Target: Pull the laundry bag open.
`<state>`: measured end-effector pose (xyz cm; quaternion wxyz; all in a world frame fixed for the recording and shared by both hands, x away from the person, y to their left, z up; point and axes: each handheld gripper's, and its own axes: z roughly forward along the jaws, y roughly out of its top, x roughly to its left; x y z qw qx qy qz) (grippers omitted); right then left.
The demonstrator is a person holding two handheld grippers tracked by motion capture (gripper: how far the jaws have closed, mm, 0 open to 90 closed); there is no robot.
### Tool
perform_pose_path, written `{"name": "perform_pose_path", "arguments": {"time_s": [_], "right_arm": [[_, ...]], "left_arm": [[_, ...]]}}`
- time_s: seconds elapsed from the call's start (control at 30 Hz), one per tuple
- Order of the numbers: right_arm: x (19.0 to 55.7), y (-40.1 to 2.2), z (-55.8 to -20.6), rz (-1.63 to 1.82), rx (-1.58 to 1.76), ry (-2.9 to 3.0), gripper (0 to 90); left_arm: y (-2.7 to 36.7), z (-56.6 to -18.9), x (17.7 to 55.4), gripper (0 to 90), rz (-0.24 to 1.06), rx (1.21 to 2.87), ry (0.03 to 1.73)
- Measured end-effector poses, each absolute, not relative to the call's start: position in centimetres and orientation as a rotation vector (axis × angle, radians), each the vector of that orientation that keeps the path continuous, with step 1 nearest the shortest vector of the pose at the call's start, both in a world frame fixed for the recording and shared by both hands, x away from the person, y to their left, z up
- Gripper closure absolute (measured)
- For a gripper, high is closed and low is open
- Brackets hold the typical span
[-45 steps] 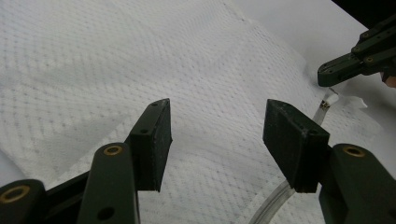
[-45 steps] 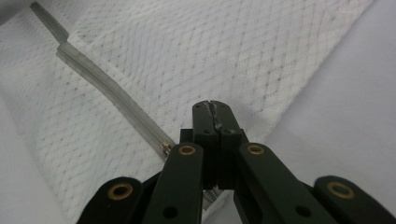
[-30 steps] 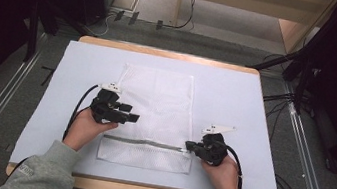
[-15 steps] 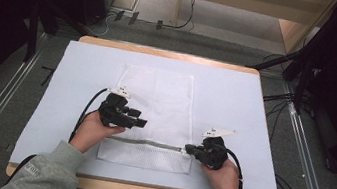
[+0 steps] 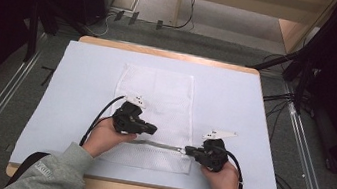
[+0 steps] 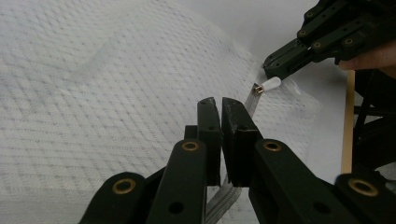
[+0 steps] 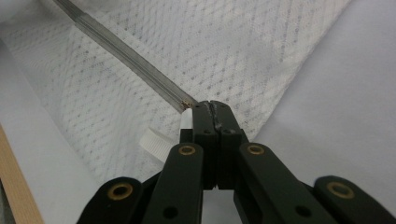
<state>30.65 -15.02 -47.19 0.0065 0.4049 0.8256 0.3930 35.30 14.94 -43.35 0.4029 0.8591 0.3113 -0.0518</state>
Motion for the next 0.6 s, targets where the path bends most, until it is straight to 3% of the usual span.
{"name": "perform_pose_path", "arguments": {"time_s": [0.27, 0.6], "right_arm": [[30.3, -13.5, -46.9, 1.244, 1.208, 2.587, 90.0], [30.7, -14.3, -46.6, 1.209, 1.199, 2.555, 90.0]], "left_arm": [[14.7, -43.4, 35.4, 86.5, -0.135, 2.172, 0.768], [13.5, -43.3, 34.8, 75.7, -0.160, 2.174, 0.735]]}}
